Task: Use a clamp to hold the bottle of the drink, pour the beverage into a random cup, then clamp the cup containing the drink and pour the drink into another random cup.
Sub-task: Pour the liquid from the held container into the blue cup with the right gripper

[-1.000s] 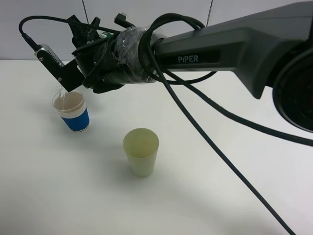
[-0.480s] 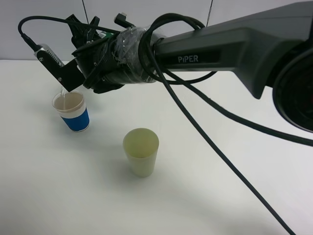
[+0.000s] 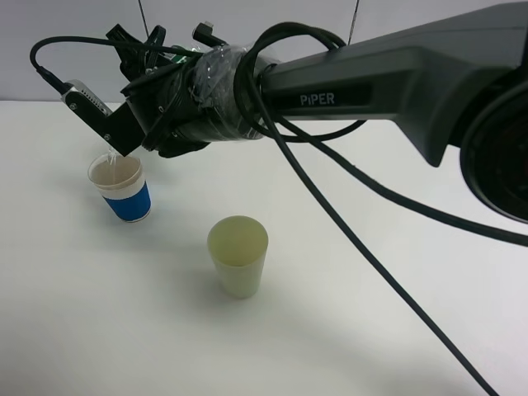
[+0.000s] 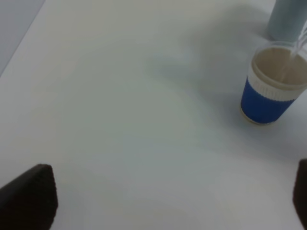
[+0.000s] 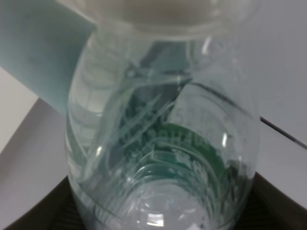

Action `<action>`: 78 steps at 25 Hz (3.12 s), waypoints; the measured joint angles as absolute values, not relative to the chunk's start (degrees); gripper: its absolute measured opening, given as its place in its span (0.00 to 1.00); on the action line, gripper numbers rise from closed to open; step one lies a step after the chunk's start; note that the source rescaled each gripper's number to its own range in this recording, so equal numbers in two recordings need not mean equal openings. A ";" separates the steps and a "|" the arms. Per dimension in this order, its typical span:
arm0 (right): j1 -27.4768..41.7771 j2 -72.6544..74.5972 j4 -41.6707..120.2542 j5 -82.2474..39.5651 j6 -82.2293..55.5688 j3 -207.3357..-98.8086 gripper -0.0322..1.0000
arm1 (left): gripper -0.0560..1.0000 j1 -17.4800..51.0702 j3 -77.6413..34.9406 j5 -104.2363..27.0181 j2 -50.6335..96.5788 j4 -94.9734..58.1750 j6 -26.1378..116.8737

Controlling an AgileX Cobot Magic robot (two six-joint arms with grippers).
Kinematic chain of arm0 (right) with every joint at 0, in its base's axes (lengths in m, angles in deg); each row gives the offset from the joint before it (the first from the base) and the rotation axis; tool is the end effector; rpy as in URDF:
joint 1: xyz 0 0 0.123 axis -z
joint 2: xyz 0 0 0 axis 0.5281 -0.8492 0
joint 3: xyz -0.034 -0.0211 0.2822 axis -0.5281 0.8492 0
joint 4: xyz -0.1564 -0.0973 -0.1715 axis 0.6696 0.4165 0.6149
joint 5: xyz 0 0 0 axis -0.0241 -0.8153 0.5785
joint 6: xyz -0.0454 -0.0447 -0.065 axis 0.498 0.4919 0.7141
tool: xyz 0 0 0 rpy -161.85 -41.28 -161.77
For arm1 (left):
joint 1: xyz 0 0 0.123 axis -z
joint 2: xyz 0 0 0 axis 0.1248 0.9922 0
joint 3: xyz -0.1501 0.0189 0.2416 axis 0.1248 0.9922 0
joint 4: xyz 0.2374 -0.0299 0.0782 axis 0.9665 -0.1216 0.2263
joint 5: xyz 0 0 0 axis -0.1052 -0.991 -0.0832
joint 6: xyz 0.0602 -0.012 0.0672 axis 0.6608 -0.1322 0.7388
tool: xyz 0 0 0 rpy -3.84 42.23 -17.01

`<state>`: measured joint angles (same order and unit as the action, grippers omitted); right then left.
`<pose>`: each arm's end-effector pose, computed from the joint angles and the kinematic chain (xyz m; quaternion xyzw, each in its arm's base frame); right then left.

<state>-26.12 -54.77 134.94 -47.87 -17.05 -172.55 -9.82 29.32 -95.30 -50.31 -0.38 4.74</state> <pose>0.3161 0.4056 0.2031 -0.7772 0.2707 -0.4438 0.3545 -0.0061 0.0060 0.2791 -0.0699 0.8469 0.0214 0.5268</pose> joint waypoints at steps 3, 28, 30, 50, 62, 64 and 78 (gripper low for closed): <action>-26.12 -54.77 135.70 -47.96 -16.94 -172.55 0.03 | 1.00 -9.82 29.32 -95.30 -50.31 -0.38 4.74; -26.12 -54.77 139.34 -46.20 -16.99 -172.58 0.03 | 1.00 -9.82 29.32 -95.30 -50.31 -0.38 4.74; -26.12 -54.77 140.43 -46.15 -16.99 -172.58 0.03 | 1.00 -9.82 29.32 -95.30 -50.31 -0.38 4.74; -26.12 -54.77 146.12 -46.13 -16.94 -172.58 0.03 | 1.00 -9.82 29.32 -95.30 -50.31 -0.38 4.74; -26.12 -54.77 146.22 -46.13 -11.17 -172.58 0.03 | 1.00 -9.82 29.32 -95.30 -50.31 -0.38 4.74; -26.12 -54.77 146.22 -46.13 -10.35 -172.58 0.03 | 1.00 -9.82 29.32 -95.30 -50.31 -0.38 4.74; -26.12 -54.77 146.22 -46.07 -10.03 -172.58 0.03 | 1.00 -9.82 29.32 -95.30 -50.31 -0.38 4.74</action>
